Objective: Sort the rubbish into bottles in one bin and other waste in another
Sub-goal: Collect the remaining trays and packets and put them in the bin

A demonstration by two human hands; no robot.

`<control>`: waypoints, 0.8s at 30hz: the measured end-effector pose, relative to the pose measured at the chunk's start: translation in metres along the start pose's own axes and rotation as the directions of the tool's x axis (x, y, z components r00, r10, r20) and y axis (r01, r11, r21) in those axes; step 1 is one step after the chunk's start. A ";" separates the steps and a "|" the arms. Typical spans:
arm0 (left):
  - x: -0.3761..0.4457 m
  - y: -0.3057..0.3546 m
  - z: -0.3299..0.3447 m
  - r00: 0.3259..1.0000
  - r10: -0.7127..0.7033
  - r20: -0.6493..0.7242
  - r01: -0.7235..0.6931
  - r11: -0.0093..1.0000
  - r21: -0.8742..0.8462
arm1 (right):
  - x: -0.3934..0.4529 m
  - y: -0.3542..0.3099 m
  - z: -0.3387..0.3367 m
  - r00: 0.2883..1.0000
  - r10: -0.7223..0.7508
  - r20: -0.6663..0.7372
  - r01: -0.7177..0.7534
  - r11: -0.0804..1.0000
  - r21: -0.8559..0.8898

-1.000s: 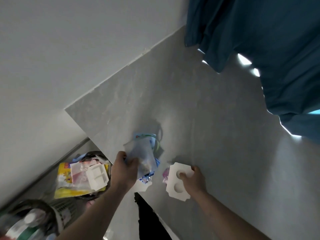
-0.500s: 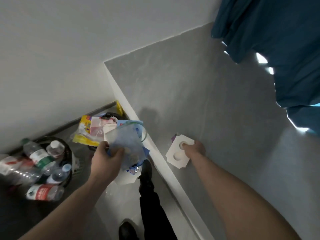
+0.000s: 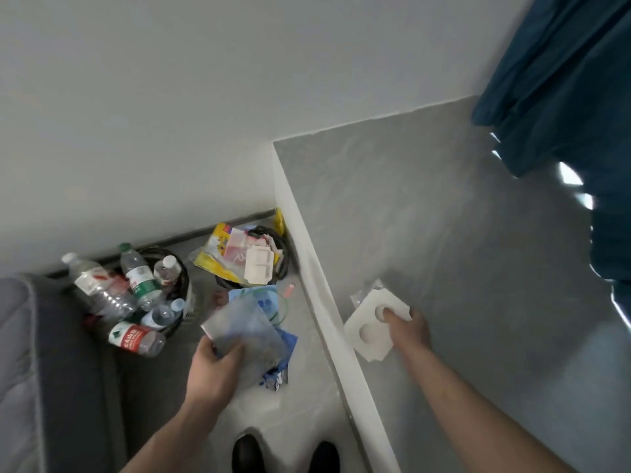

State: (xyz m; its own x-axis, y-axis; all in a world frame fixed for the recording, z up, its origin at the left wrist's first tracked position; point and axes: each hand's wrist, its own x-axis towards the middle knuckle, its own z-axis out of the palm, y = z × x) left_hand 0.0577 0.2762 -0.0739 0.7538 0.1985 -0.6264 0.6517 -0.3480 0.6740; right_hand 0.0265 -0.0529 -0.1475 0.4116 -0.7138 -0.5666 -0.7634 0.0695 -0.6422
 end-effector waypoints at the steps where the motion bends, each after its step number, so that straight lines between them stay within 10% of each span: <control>1: 0.001 0.000 0.002 1.000 -0.010 -0.011 0.010 1.000 0.000 | 0.008 -0.004 0.009 0.998 -0.065 0.003 0.065 0.993 -0.099; 7: 0.017 0.008 0.007 0.999 -0.031 -0.041 0.033 0.999 0.031 | 0.040 0.013 0.050 0.986 -0.157 0.055 0.164 0.879 -0.448; 24: 0.047 0.045 0.015 0.993 -0.098 -0.062 0.103 0.992 0.076 | 0.052 -0.019 0.050 0.992 -0.035 0.118 0.089 0.863 -0.497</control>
State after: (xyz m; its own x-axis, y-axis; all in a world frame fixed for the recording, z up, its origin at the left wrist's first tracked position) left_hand 0.1213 0.2556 -0.0786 0.6898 0.2882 -0.6642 0.7176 -0.3947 0.5739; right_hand 0.0875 -0.0559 -0.1904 0.4938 -0.6289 -0.6006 -0.8696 -0.3498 -0.3486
